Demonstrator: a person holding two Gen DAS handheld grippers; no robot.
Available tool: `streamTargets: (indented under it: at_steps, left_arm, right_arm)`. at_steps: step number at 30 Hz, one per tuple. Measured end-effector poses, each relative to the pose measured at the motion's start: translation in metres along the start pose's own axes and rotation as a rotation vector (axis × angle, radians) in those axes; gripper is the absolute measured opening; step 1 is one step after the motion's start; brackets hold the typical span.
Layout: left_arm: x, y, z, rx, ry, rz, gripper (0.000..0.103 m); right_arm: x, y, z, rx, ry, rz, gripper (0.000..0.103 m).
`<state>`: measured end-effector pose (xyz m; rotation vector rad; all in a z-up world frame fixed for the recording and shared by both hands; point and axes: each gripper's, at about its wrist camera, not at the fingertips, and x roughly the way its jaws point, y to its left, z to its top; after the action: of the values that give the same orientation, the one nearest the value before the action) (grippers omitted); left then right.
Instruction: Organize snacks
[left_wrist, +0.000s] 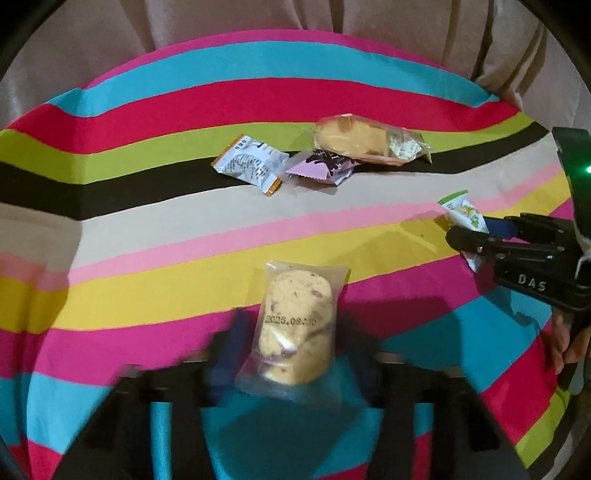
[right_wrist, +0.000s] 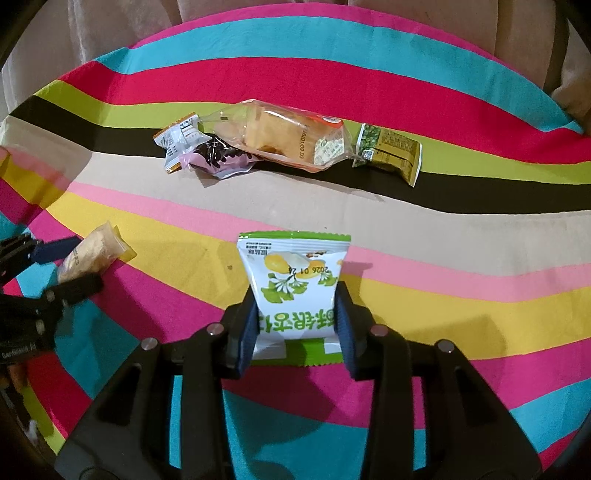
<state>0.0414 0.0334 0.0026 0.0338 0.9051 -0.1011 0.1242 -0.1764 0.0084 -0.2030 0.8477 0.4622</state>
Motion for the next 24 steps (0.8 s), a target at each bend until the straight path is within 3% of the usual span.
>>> streamTargets:
  at_steps: [6, 9, 18, 24]
  left_arm:
    - [-0.020, -0.001, -0.018, -0.092, 0.009, -0.004, 0.038]
    - [-0.034, -0.005, -0.034, -0.123, 0.003, 0.001, 0.038]
    - [-0.083, -0.012, -0.071, -0.160, -0.021, 0.004, 0.038]
    - [-0.103, -0.025, -0.082, -0.161, -0.051, -0.006, 0.038]
  right_arm:
    - [0.000, 0.000, 0.000, 0.002, 0.001, -0.006, 0.041]
    - [-0.007, -0.002, -0.008, 0.071, 0.002, 0.009, 0.039]
    - [-0.085, 0.024, -0.099, 0.233, -0.026, 0.079, 0.039]
    - [-0.129, 0.035, -0.117, 0.203, -0.071, 0.049, 0.039]
